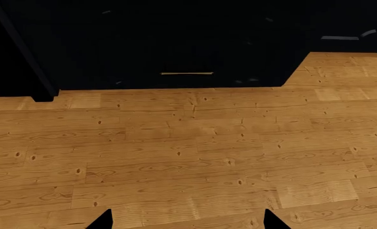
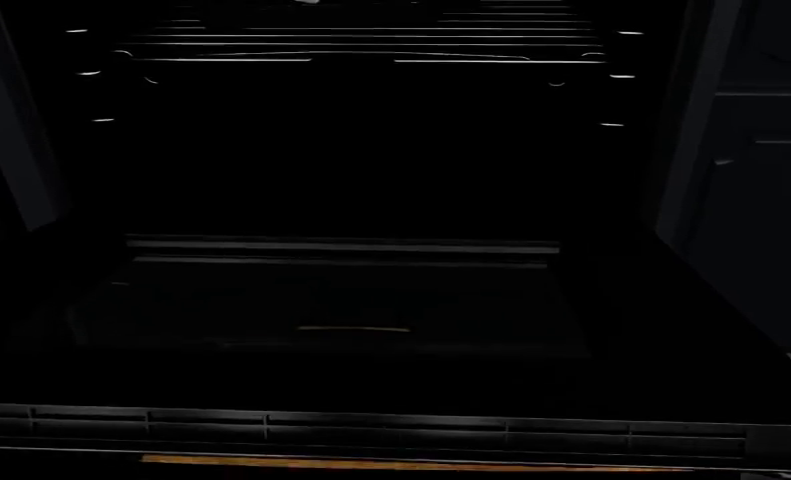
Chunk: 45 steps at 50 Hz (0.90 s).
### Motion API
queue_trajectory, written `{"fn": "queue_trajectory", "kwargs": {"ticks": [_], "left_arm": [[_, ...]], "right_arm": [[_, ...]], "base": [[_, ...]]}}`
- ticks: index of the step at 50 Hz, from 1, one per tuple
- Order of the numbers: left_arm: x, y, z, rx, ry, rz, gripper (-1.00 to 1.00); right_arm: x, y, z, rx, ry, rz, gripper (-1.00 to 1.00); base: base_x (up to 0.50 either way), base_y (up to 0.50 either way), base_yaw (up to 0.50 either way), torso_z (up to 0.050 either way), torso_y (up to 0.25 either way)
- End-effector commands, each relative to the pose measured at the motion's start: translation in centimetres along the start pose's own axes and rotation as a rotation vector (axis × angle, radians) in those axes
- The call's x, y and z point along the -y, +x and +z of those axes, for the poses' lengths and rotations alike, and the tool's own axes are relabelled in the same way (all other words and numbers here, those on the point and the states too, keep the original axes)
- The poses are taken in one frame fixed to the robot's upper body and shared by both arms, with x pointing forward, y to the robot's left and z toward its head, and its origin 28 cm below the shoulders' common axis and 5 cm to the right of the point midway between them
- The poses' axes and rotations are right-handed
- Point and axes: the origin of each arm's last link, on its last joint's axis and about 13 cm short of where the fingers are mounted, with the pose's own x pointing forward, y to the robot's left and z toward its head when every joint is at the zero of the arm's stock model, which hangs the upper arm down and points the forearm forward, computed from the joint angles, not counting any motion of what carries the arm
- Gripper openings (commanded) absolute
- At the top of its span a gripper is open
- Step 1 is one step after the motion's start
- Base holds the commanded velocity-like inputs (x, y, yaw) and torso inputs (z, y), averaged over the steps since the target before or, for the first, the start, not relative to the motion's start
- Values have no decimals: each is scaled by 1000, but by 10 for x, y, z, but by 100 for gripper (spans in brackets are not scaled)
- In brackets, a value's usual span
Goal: Close the oven door
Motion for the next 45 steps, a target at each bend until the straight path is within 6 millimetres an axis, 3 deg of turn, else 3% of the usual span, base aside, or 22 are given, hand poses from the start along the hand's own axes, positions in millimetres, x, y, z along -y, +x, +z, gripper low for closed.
{"fn": "queue_trajectory", "kwargs": {"ticks": [1,45], "left_arm": [[1,1,-2,-12,-3,-2,100],[2,4,-6,-45,-9,-31,100]], "right_arm": [[1,1,-1,-6,6,1,100],[2,0,-2,-12,31,6,100]], "base": [[273,0,0,0,0],[258,0,0,0,0]]}}
